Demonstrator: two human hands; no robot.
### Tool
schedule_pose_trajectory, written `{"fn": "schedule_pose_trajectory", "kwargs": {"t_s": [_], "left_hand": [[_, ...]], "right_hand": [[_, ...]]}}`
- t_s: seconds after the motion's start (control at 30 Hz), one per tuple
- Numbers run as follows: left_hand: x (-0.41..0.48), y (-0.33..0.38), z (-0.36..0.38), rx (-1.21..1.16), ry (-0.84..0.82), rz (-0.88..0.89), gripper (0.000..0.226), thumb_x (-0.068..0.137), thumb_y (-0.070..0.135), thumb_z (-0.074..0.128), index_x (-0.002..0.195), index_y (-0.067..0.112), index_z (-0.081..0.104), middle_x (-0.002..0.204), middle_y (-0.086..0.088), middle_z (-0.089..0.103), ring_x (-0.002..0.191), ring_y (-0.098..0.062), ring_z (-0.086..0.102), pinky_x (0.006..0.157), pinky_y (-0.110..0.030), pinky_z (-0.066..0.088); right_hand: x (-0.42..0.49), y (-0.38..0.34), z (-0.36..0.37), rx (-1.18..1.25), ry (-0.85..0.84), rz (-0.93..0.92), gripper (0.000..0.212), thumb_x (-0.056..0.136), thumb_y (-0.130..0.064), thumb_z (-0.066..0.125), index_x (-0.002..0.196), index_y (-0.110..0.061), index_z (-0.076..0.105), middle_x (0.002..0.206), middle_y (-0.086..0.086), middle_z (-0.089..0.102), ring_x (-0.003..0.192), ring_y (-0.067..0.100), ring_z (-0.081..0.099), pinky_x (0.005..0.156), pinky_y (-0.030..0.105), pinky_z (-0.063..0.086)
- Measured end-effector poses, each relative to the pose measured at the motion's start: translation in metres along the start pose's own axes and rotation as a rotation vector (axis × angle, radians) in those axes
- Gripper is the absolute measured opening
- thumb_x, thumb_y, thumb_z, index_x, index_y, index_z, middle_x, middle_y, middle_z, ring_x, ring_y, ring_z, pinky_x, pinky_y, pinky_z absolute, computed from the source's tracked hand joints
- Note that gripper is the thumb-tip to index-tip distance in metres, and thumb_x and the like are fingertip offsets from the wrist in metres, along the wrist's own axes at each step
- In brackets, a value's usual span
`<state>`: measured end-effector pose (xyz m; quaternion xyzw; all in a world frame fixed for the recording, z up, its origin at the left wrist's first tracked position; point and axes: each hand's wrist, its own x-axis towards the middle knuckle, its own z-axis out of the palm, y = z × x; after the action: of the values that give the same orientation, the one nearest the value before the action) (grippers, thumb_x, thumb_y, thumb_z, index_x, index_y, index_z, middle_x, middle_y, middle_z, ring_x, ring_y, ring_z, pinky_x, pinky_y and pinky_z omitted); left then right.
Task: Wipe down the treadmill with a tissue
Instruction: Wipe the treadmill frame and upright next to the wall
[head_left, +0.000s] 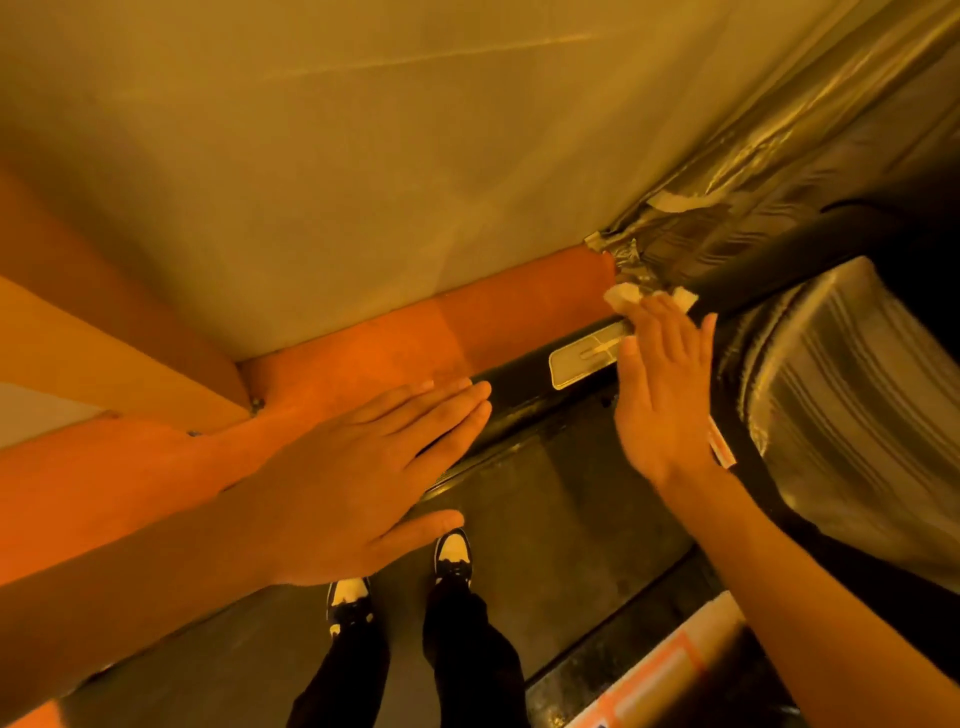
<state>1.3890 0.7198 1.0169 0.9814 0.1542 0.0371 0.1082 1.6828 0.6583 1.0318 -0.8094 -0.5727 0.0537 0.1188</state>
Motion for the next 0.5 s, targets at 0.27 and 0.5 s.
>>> {"fn": "schedule_pose_trajectory", "kwargs": {"t_s": [0.27, 0.5], "left_hand": [[-0.001, -0.001, 0.007, 0.072, 0.069, -0.008, 0.074, 0.108, 0.056, 0.028, 0.163, 0.007, 0.023, 0.171, -0.012, 0.020, 0.158, -0.026, 0.019, 0.126, -0.042, 0.011], [-0.002, 0.000, 0.012, 0.091, 0.110, -0.017, 0.074, 0.106, 0.054, 0.036, 0.161, 0.005, 0.029, 0.169, -0.016, 0.024, 0.157, -0.029, 0.023, 0.128, -0.042, 0.007]], "right_hand": [[0.011, 0.008, -0.019, -0.151, -0.232, -0.295, 0.074, 0.105, -0.064, 0.010, 0.148, -0.017, 0.049, 0.150, 0.006, 0.053, 0.148, 0.025, 0.039, 0.128, 0.056, 0.005], [-0.015, -0.070, -0.009, 0.011, -0.354, -0.323, 0.074, 0.106, -0.058, 0.006, 0.141, -0.015, 0.055, 0.141, 0.000, 0.057, 0.144, 0.015, 0.042, 0.130, 0.046, 0.002]]}}
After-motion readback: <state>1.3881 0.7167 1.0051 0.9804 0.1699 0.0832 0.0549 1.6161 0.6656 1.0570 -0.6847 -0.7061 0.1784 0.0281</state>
